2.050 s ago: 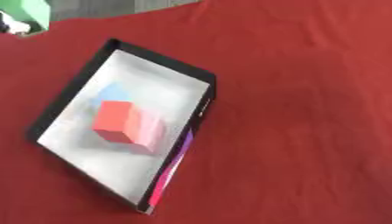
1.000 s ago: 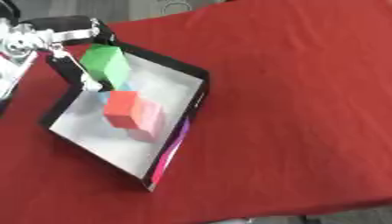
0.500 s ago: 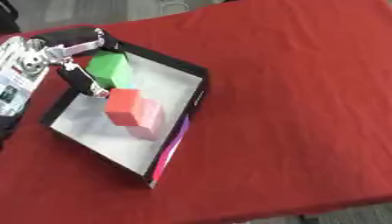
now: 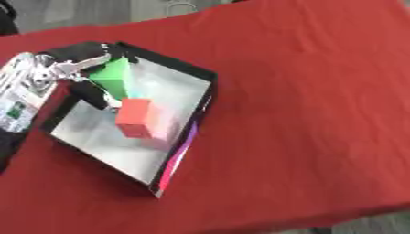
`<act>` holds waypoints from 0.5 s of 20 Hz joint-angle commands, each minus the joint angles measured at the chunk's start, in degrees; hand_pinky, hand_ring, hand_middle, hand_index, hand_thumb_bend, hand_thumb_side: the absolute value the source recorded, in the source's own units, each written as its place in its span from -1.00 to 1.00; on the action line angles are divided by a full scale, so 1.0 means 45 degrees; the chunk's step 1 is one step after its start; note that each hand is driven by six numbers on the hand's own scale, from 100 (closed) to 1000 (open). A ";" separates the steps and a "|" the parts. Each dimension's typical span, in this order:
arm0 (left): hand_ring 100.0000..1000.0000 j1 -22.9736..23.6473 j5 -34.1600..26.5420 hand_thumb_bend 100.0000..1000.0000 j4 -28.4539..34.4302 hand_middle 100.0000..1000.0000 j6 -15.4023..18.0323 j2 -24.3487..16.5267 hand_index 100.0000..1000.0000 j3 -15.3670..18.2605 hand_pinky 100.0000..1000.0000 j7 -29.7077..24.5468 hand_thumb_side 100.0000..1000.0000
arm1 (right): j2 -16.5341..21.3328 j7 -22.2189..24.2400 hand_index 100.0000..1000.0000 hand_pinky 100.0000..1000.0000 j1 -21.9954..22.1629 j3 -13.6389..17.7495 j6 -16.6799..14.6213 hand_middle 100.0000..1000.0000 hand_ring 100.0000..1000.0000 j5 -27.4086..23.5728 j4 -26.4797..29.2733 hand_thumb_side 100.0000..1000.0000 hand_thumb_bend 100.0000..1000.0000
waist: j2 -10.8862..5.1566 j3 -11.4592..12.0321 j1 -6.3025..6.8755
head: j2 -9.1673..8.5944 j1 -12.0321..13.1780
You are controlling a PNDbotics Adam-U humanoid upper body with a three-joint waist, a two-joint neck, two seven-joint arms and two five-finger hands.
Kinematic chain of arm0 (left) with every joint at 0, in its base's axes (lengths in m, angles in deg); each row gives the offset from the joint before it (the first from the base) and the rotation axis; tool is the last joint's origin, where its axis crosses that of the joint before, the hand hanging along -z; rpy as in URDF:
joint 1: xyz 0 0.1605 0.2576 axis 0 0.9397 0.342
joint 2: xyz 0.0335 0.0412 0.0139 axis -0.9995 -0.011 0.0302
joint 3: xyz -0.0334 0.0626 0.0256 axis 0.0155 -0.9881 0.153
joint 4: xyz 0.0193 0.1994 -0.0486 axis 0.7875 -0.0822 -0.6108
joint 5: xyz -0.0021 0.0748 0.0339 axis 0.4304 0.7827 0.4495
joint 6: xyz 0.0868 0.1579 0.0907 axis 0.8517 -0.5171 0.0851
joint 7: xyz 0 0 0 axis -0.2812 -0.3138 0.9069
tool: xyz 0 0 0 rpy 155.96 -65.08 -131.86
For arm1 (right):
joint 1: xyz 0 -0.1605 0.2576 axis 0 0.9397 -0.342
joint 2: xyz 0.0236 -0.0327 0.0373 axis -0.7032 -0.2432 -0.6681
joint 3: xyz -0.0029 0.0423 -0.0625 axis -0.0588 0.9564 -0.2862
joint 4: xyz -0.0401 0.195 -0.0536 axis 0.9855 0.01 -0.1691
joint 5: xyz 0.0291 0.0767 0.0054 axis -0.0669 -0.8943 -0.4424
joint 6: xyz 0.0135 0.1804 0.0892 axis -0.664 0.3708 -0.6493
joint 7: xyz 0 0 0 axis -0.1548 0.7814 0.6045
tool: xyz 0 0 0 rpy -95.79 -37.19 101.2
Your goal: Pick up objects on the table and place them in the box.
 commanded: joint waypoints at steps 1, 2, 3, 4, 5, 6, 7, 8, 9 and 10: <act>0.77 0.0054 0.0345 0.76 0.0585 0.70 -0.0283 -0.0075 0.87 0.0193 0.95 0.0128 0.02 | 0.0223 -0.0027 0.68 0.90 -0.0135 0.0155 -0.0026 0.37 0.44 -0.0068 0.0061 -0.12 -1.00 | -0.0307 0.0071 -0.0305 | -0.0008 0.0121; 0.77 0.0141 0.0382 0.75 0.0816 0.70 -0.0388 -0.0055 0.87 0.0272 0.95 0.0192 0.01 | 0.0215 -0.0030 0.68 0.90 -0.0118 0.0160 -0.0031 0.37 0.44 -0.0070 0.0062 -0.12 -1.00 | -0.0310 0.0098 -0.0326 | -0.0008 0.0163; 0.77 0.0247 0.0348 0.58 0.1097 0.70 -0.0493 -0.0014 0.88 0.0395 0.97 0.0268 0.16 | 0.0211 -0.0039 0.68 0.90 -0.0096 0.0171 -0.0038 0.37 0.44 -0.0068 0.0062 -0.13 -1.00 | -0.0308 0.0129 -0.0350 | -0.0008 0.0226; 0.77 0.0358 0.0248 0.69 0.1427 0.69 -0.0611 0.0019 0.88 0.0549 0.97 0.0345 0.03 | 0.0212 -0.0053 0.68 0.90 -0.0073 0.0185 -0.0044 0.37 0.44 -0.0067 0.0059 -0.12 -1.00 | -0.0305 0.0162 -0.0373 | -0.0008 0.0282; 0.76 0.0453 0.0070 0.66 0.1773 0.68 -0.0752 0.0039 0.89 0.0742 0.98 0.0408 0.04 | 0.0211 -0.0069 0.68 0.90 -0.0056 0.0195 -0.0048 0.37 0.44 -0.0067 0.0053 -0.12 -1.00 | -0.0302 0.0200 -0.0398 | -0.0008 0.0323; 0.76 0.0523 -0.0137 0.66 0.2090 0.68 -0.0910 0.0030 0.89 0.0916 0.98 0.0448 0.04 | 0.0210 -0.0079 0.68 0.90 -0.0048 0.0197 -0.0053 0.37 0.44 -0.0070 0.0052 -0.15 -1.00 | -0.0300 0.0228 -0.0418 | -0.0008 0.0346; 0.74 0.0551 -0.0395 0.54 0.2430 0.65 -0.1097 -0.0007 0.87 0.1144 0.97 0.0547 0.00 | 0.0203 -0.0083 0.68 0.90 -0.0049 0.0196 -0.0060 0.37 0.44 -0.0075 0.0055 -0.12 -1.00 | -0.0300 0.0257 -0.0444 | -0.0008 0.0353; 0.72 0.0565 -0.0748 0.40 0.2823 0.64 -0.1341 -0.0094 0.87 0.1407 0.98 0.0713 0.00 | 0.0197 -0.0084 0.68 0.90 -0.0058 0.0191 -0.0064 0.37 0.44 -0.0080 0.0060 -0.12 -1.00 | -0.0300 0.0279 -0.0466 | -0.0008 0.0351; 0.72 0.0533 -0.1218 0.33 0.3306 0.63 -0.1653 -0.0222 0.87 0.1782 0.98 0.1015 0.01 | 0.0194 -0.0086 0.68 0.90 -0.0058 0.0189 -0.0067 0.37 0.44 -0.0084 0.0061 -0.12 -1.00 | -0.0308 0.0314 -0.0491 | -0.0008 0.0321; 0.71 0.0503 -0.1785 0.30 0.3799 0.63 -0.1985 -0.0388 0.87 0.2118 0.98 0.1333 0.00 | 0.0192 -0.0090 0.68 0.90 -0.0060 0.0190 -0.0071 0.37 0.44 -0.0086 0.0061 -0.12 -1.00 | -0.0316 0.0339 -0.0504 | -0.0008 0.0295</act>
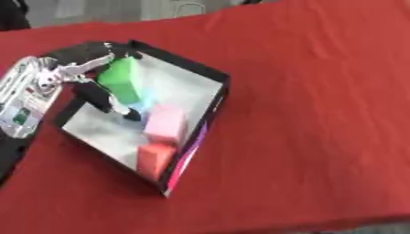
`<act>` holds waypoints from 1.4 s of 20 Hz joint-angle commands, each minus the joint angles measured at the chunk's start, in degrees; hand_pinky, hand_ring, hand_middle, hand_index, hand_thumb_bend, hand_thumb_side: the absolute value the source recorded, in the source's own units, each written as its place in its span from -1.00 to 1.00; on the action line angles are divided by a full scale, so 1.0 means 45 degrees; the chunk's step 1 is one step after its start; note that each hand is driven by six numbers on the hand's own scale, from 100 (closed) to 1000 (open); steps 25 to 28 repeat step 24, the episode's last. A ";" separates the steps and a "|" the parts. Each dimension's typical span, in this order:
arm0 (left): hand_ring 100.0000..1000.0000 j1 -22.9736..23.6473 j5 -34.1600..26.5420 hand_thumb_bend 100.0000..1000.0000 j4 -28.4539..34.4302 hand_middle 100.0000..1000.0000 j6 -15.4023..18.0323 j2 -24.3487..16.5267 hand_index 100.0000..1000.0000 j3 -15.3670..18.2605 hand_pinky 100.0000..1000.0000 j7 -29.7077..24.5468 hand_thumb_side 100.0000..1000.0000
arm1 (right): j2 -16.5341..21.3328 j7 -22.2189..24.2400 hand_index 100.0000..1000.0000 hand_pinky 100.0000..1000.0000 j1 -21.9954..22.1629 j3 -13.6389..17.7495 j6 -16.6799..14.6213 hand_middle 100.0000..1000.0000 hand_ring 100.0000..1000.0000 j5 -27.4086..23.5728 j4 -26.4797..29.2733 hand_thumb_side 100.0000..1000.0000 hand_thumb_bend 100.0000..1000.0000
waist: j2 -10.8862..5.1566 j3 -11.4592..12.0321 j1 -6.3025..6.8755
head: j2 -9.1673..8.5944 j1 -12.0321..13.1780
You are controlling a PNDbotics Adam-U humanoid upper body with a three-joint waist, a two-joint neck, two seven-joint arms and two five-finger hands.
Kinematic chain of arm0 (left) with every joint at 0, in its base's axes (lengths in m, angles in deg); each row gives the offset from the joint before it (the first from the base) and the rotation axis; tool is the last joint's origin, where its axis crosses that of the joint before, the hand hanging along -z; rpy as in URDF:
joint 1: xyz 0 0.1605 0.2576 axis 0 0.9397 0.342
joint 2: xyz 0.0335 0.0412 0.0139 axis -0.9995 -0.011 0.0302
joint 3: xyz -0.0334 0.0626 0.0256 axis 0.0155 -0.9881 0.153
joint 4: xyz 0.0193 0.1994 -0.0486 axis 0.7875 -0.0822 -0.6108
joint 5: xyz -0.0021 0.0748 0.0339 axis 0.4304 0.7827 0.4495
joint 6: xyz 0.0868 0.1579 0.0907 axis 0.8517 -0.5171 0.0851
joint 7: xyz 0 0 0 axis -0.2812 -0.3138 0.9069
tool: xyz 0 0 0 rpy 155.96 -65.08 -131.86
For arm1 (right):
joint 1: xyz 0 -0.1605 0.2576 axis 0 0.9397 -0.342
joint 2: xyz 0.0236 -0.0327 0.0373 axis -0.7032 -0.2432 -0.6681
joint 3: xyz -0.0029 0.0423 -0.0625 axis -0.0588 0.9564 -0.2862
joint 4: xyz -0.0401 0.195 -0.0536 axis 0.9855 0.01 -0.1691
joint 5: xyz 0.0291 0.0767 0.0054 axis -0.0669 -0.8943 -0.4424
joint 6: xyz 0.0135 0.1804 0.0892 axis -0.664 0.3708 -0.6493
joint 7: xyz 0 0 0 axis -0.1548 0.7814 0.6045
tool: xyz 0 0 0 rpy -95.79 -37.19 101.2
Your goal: Pick up objects on the table and place them in the box.
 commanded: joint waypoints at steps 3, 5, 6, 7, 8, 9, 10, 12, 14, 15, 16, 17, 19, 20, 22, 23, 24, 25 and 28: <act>0.67 -0.0310 -0.3787 -0.16 0.2511 0.59 -0.1450 -0.1166 0.89 0.1793 0.98 0.1627 0.10 | 0.0283 -0.0085 0.68 0.90 -0.0051 0.0218 -0.0037 0.37 0.44 -0.0110 0.0053 -0.14 -1.00 | -0.0414 0.0148 -0.0278 | -0.0009 -0.0149; 0.64 -0.0248 -0.6172 -0.36 0.3143 0.58 -0.1810 -0.1742 0.88 0.2390 0.96 0.2537 0.19 | 0.0276 -0.0105 0.68 0.89 -0.0058 0.0226 -0.0049 0.37 0.44 -0.0136 0.0065 -0.14 -1.00 | -0.0466 0.0225 -0.0265 | -0.0009 -0.0200; 0.63 -0.0129 -0.7353 -0.40 0.3454 0.58 -0.1923 -0.2067 0.88 0.2689 0.95 0.3064 0.20 | 0.0261 -0.0107 0.68 0.89 -0.0078 0.0223 -0.0052 0.37 0.44 -0.0152 0.0079 -0.14 -1.00 | -0.0473 0.0248 -0.0258 | -0.0009 -0.0215; 0.60 0.0042 -0.8339 -0.48 0.3757 0.56 -0.1998 -0.2333 0.88 0.2963 0.94 0.3567 0.22 | 0.0249 -0.0107 0.68 0.90 -0.0089 0.0219 -0.0053 0.37 0.44 -0.0164 0.0095 -0.14 -1.00 | -0.0474 0.0270 -0.0254 | -0.0009 -0.0246; 0.59 0.0289 -0.9197 -0.53 0.4080 0.55 -0.2037 -0.2573 0.87 0.3253 0.93 0.4097 0.26 | 0.0242 -0.0110 0.68 0.90 -0.0080 0.0222 -0.0051 0.37 0.44 -0.0168 0.0107 -0.14 -1.00 | -0.0473 0.0299 -0.0249 | -0.0009 -0.0277; 0.57 0.0553 -0.9896 -0.59 0.4373 0.54 -0.2059 -0.2782 0.87 0.3497 0.91 0.4580 0.29 | 0.0235 -0.0120 0.68 0.90 -0.0068 0.0232 -0.0048 0.37 0.44 -0.0169 0.0115 -0.14 -1.00 | -0.0472 0.0333 -0.0244 | -0.0009 -0.0307; 0.56 0.0889 -1.0537 -0.60 0.4674 0.54 -0.2023 -0.3000 0.86 0.3755 0.90 0.5054 0.30 | 0.0220 -0.0138 0.68 0.90 -0.0059 0.0249 -0.0048 0.37 0.45 -0.0172 0.0122 -0.14 -1.00 | -0.0470 0.0370 -0.0241 | -0.0009 -0.0327; 0.54 0.1512 -1.1460 -0.66 0.5127 0.52 -0.1874 -0.3288 0.84 0.4189 0.88 0.5841 0.28 | 0.0186 -0.0169 0.68 0.90 -0.0049 0.0269 -0.0045 0.37 0.45 -0.0184 0.0128 -0.13 -1.00 | -0.0455 0.0435 -0.0250 | -0.0009 -0.0349; 0.51 0.2285 -1.2311 -0.78 0.5587 0.48 -0.1480 -0.3397 0.80 0.4684 0.84 0.6823 0.28 | 0.0141 -0.0204 0.68 0.90 -0.0052 0.0281 -0.0038 0.37 0.45 -0.0194 0.0123 -0.12 -1.00 | -0.0436 0.0472 -0.0288 | -0.0009 -0.0392; 0.52 0.2692 -1.2682 -0.81 0.5781 0.49 -0.1233 -0.3432 0.79 0.4898 0.83 0.7337 0.30 | 0.0116 -0.0240 0.68 0.90 -0.0070 0.0293 -0.0044 0.38 0.45 -0.0193 0.0119 -0.12 -1.00 | -0.0430 0.0474 -0.0303 | -0.0009 -0.0423; 0.53 0.3187 -1.3002 -0.83 0.5931 0.50 -0.0951 -0.3498 0.78 0.5137 0.83 0.7884 0.32 | 0.0096 -0.0313 0.68 0.90 -0.0092 0.0320 -0.0068 0.38 0.46 -0.0173 0.0115 -0.12 -1.00 | -0.0423 0.0467 -0.0316 | -0.0009 -0.0464; 0.55 0.3684 -1.3236 -0.91 0.6020 0.51 -0.0671 -0.3612 0.77 0.5374 0.84 0.8441 0.36 | 0.0094 -0.0413 0.69 0.90 -0.0093 0.0352 -0.0103 0.39 0.46 -0.0138 0.0108 -0.10 -1.00 | -0.0416 0.0460 -0.0328 | -0.0009 -0.0537; 0.59 0.4793 -1.3419 -0.90 0.6071 0.56 0.0102 -0.3874 0.78 0.5934 0.84 0.9641 0.34 | 0.0146 -0.0730 0.70 0.90 -0.0001 0.0494 -0.0293 0.41 0.48 -0.0072 0.0117 0.05 -1.00 | -0.0420 0.0477 -0.0349 | -0.0009 -0.0806; 0.59 0.5288 -1.3567 -0.90 0.6041 0.57 0.0568 -0.3922 0.79 0.6171 0.84 1.0217 0.32 | 0.0157 -0.0994 0.70 0.90 0.0060 0.0604 -0.0465 0.42 0.49 0.0000 0.0123 0.03 -1.00 | -0.0441 0.0502 -0.0362 | -0.0009 -0.0954; 0.57 0.6048 -1.3914 -0.85 0.5761 0.57 0.1259 -0.3839 0.79 0.6489 0.84 1.1070 0.34 | 0.0066 -0.1541 0.72 0.91 0.0098 0.0703 -0.0736 0.43 0.50 0.0297 0.0058 0.31 -1.00 | -0.0521 0.0557 -0.0382 | -0.0009 -0.1129; 0.54 0.6333 -1.4084 -0.81 0.5552 0.54 0.1450 -0.3706 0.78 0.6605 0.84 1.1326 0.36 | -0.0055 -0.1725 0.73 0.91 0.0049 0.0651 -0.0802 0.44 0.51 0.0497 -0.0018 0.50 -1.00 | -0.0576 0.0585 -0.0393 | -0.0009 -0.1187; 0.50 0.6575 -1.4208 -0.72 0.5278 0.49 0.1562 -0.3544 0.74 0.6692 0.81 1.1540 0.40 | -0.0219 -0.1817 0.74 0.91 -0.0062 0.0537 -0.0812 0.44 0.52 0.0738 -0.0140 0.54 -1.00 | -0.0644 0.0610 -0.0403 | -0.0009 -0.1234; 0.50 0.6575 -1.4208 -0.72 0.5278 0.49 0.1562 -0.3544 0.74 0.6692 0.81 1.1540 0.40 | -0.0219 -0.1817 0.74 0.91 -0.0062 0.0537 -0.0812 0.44 0.52 0.0738 -0.0140 0.54 -1.00 | -0.0644 0.0610 -0.0403 | -0.0009 -0.1234; 0.50 0.6575 -1.4208 -0.72 0.5278 0.49 0.1562 -0.3544 0.74 0.6692 0.81 1.1540 0.40 | -0.0219 -0.1817 0.74 0.91 -0.0062 0.0537 -0.0812 0.44 0.52 0.0738 -0.0140 0.54 -1.00 | -0.0644 0.0610 -0.0403 | -0.0009 -0.1234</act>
